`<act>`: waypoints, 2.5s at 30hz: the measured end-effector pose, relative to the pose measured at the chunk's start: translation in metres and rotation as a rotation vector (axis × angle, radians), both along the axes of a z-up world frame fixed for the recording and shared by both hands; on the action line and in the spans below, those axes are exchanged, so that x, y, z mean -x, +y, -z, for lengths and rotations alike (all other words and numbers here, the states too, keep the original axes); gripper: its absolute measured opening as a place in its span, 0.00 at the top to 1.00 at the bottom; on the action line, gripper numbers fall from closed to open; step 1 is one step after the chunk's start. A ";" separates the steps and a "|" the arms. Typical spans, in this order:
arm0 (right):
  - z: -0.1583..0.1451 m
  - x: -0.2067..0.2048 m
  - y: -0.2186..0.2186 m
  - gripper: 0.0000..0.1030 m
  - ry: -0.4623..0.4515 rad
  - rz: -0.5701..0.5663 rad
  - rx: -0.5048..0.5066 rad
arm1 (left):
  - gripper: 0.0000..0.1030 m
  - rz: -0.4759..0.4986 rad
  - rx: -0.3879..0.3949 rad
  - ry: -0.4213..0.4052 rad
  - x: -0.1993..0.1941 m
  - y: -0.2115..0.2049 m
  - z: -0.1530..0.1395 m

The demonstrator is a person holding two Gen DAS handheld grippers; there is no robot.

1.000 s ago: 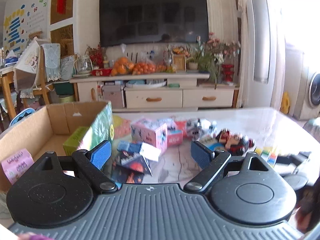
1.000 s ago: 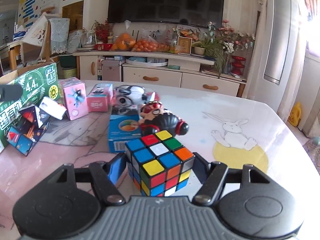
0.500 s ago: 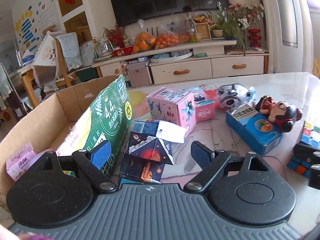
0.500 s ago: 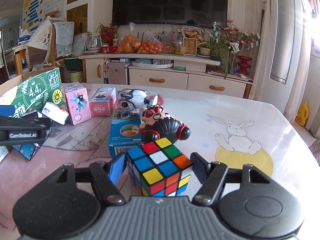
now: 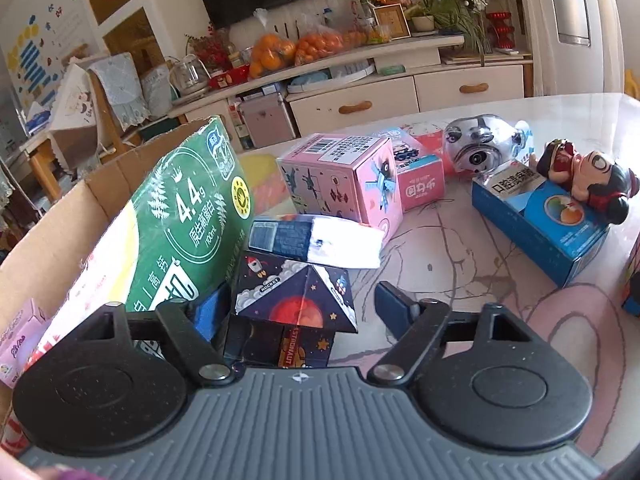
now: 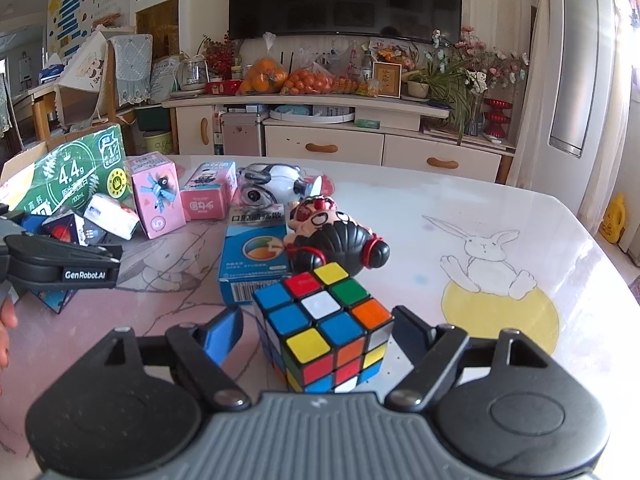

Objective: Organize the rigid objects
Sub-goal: 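Grasp the dark Earth-printed pyramid box with the left gripper, then carry the pyramid box and Rubik's cube into the cardboard box and open both grippers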

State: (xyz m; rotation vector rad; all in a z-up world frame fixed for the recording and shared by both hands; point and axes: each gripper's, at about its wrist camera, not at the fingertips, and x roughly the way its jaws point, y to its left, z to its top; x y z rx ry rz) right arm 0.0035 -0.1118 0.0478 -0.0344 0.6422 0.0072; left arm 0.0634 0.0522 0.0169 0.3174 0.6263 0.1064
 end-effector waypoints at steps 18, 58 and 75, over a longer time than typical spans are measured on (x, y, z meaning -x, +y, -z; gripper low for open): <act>0.004 -0.008 0.001 0.17 0.018 0.012 0.024 | 0.26 0.231 0.324 0.098 0.030 -0.012 -0.014; 0.004 0.001 0.012 0.33 -0.001 0.035 0.057 | 0.31 0.254 0.449 0.141 0.039 0.013 -0.029; -0.022 0.014 0.034 0.33 -0.088 0.081 0.016 | 0.31 0.307 0.506 0.069 0.062 0.039 -0.072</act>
